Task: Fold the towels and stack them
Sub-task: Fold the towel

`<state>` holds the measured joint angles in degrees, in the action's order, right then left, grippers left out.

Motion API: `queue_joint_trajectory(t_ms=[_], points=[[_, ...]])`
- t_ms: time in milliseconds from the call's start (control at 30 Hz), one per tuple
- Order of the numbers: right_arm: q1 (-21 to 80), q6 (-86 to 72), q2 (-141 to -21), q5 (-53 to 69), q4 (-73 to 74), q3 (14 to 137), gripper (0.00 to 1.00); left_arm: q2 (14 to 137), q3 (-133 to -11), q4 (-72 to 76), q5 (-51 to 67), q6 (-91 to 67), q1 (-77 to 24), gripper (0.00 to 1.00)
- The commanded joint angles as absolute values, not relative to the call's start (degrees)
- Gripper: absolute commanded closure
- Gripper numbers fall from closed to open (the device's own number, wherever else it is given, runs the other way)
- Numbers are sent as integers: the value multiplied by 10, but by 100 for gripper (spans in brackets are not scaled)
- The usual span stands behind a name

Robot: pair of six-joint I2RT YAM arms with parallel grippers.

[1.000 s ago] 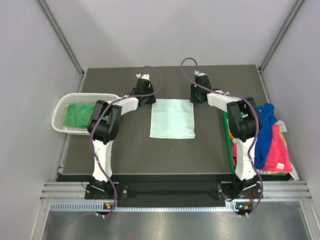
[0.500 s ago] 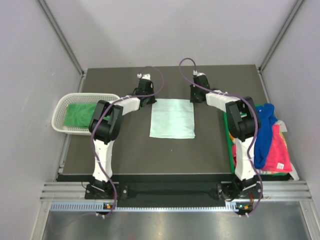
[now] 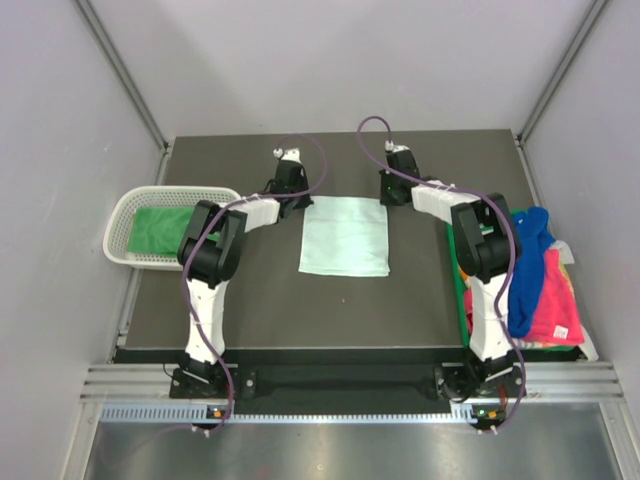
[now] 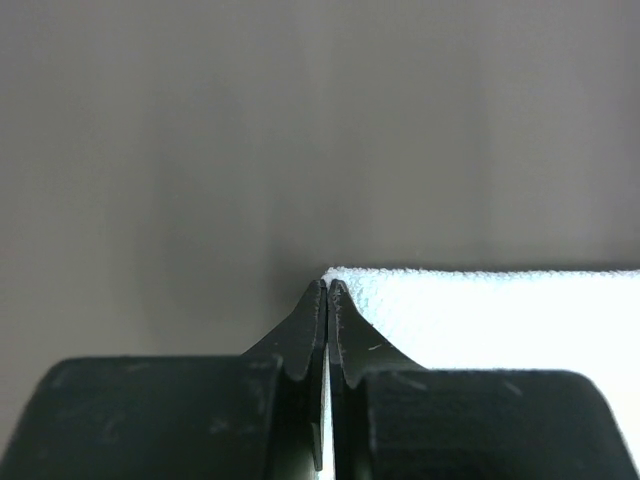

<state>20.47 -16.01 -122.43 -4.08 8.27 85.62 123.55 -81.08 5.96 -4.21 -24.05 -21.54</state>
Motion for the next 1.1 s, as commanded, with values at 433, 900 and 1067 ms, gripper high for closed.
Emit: queue_joint_trajectory(t_ms=[433,900,1067], points=[[208,-150,-1077,-55,-105,719,97,1144,-688,246,-14,-261,-215,100],[214,-182,-991,-34,-171,583,97,1058,-550,369,31,-285,-215,100],[222,-192,-958,-31,-175,554,97,1029,-515,383,38,-299,-217,100]])
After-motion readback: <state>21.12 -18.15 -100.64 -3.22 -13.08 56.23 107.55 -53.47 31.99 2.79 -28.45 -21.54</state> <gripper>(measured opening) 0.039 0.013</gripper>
